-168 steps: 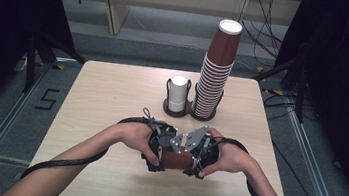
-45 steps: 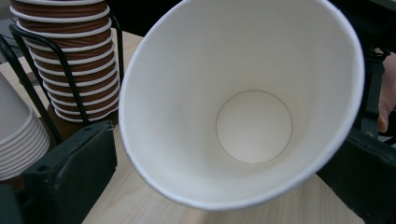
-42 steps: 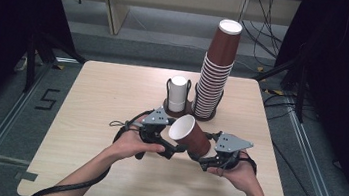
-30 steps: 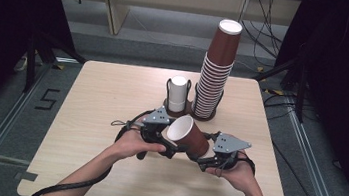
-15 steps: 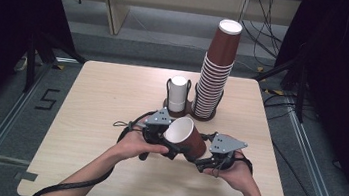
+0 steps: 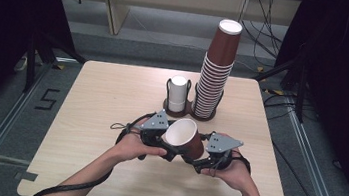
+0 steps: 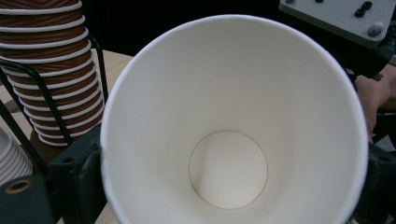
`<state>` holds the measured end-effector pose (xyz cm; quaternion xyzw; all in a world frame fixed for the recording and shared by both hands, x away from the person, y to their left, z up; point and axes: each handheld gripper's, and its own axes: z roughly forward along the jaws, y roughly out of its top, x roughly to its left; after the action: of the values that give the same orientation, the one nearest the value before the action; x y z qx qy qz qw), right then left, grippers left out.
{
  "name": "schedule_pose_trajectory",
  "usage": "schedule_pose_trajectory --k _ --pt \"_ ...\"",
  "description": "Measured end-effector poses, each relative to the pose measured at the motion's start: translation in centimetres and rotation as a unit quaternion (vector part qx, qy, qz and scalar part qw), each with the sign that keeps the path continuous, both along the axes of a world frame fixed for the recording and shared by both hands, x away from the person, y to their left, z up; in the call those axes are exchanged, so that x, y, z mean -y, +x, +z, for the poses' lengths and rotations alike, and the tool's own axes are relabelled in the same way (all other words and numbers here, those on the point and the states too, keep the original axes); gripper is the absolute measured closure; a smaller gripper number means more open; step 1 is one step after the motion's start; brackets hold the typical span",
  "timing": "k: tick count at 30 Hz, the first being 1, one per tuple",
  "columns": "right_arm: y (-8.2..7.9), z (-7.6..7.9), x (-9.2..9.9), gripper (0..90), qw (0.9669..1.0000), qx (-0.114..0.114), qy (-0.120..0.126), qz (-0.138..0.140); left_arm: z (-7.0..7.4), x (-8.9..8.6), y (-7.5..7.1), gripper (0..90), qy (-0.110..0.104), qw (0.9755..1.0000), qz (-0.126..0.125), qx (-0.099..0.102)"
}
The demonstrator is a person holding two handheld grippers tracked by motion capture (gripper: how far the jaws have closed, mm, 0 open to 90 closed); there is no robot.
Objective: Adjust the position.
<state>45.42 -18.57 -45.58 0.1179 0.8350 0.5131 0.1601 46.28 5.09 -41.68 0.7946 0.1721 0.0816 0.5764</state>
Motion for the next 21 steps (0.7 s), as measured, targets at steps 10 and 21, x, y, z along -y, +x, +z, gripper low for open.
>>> schedule_pose_trajectory --k 10,21 --pt "0.0 -0.2 -0.1 6.6 0.9998 -0.009 -0.014 -0.013 0.3 -0.4 -0.7 8.8 0.013 0.9997 0.008 0.021" --pt "-0.6 -0.5 1.1 2.7 0.9995 -0.015 -0.023 -0.016 0.6 -2.2 -1.7 9.1 0.021 0.9992 0.024 0.024"
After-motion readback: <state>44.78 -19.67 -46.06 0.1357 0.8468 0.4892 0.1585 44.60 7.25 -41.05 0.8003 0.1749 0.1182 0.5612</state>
